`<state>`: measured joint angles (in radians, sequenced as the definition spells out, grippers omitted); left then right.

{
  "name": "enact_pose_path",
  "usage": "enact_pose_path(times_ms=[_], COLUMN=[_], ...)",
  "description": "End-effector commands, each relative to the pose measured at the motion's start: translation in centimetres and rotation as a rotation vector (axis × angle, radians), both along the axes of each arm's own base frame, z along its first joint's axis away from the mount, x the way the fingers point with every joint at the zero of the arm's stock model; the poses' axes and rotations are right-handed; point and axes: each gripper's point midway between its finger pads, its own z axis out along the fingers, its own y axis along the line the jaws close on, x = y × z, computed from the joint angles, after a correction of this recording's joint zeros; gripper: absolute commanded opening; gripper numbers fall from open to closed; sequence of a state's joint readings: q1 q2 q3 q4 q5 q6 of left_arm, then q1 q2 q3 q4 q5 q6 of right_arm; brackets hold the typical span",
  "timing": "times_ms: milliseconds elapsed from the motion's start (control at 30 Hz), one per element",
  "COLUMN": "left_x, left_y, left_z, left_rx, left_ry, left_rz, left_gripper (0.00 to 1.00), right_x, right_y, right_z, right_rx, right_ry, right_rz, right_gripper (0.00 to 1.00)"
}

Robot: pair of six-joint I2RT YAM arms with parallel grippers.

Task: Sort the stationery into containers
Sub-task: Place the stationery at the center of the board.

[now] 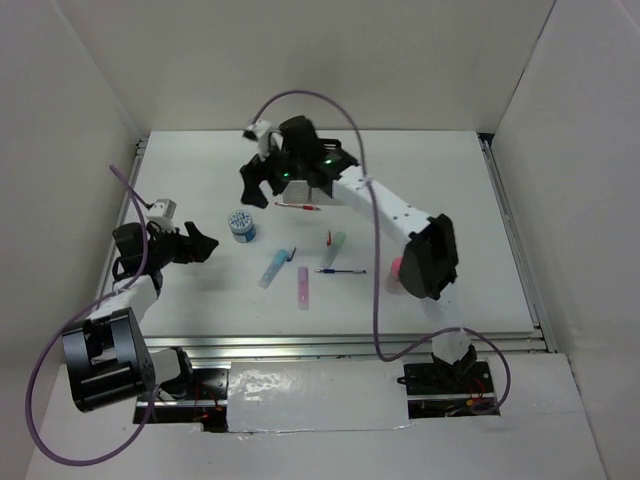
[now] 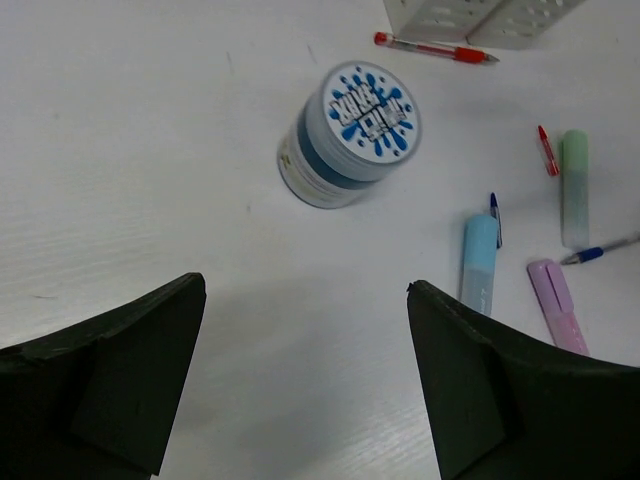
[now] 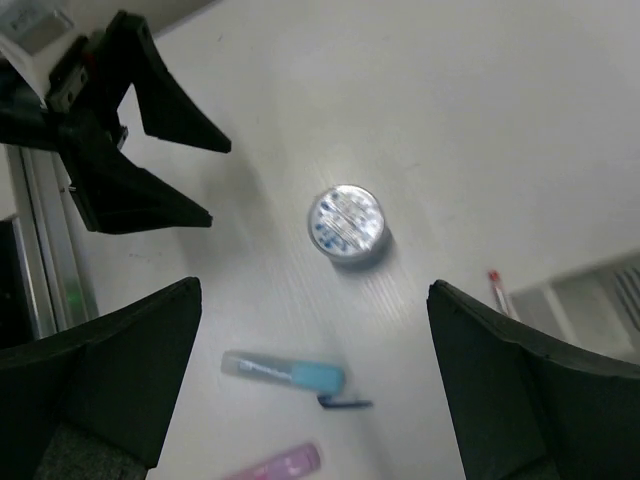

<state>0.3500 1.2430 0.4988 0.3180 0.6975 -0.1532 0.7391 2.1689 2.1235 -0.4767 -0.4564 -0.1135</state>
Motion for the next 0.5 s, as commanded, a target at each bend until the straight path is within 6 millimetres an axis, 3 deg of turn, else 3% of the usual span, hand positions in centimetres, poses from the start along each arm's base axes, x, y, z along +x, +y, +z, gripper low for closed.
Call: enact_pose_path(times_ms=[0, 33, 67, 167, 200, 233, 333, 467], left_x=[1.3, 1.4, 1.4, 1.7, 2.1, 2.4, 3.7, 4.5], left_y=[-1.1, -1.5, -1.6, -2.6, -2.8, -3.5, -4.4, -5.5], left_z=[3.5, 3.3, 2.8, 2.3, 2.6, 2.6, 1.9, 0.9], left_rx=[0.110, 0.127, 0.133, 0.160, 0.176, 0.185, 0.238, 0.287], left_ry=[-0.239, -0.247, -0.242, -0.257, -0.273, -0.271, -0.236, -0.188], left_rz=[-0.069, -0.080, -0.088, -0.139, -0.139, -0.161, -0.187, -0.227], left_gripper=[0.94, 0.94, 0.93, 0.93, 0.93, 0.94, 0.95, 0.96], right_x=[1.5, 1.5, 2.3, 2.4, 3.2, 3.1, 3.3, 3.4], right_y=[-8.3, -9.8, -12.7, -16.5, -18.6, -19.4, -21.5, -22.7], right_z=[7.6, 7.3, 7.3, 6.9, 6.8, 6.0, 6.0, 6.1], right_rx=[0.119, 0.108, 0.099, 0.097, 0.103, 0.098, 0.102, 0.105], right_ry=[0.006, 0.021, 0.029, 0.082, 0.099, 0.124, 0.141, 0.157], right_rz=[-0.097, -0.114, -0.167, -0.220, -0.267, -0.280, -0.311, -0.322], right_gripper=[1.00, 1.00, 1.00, 1.00, 0.99, 0.99, 0.99, 0.98])
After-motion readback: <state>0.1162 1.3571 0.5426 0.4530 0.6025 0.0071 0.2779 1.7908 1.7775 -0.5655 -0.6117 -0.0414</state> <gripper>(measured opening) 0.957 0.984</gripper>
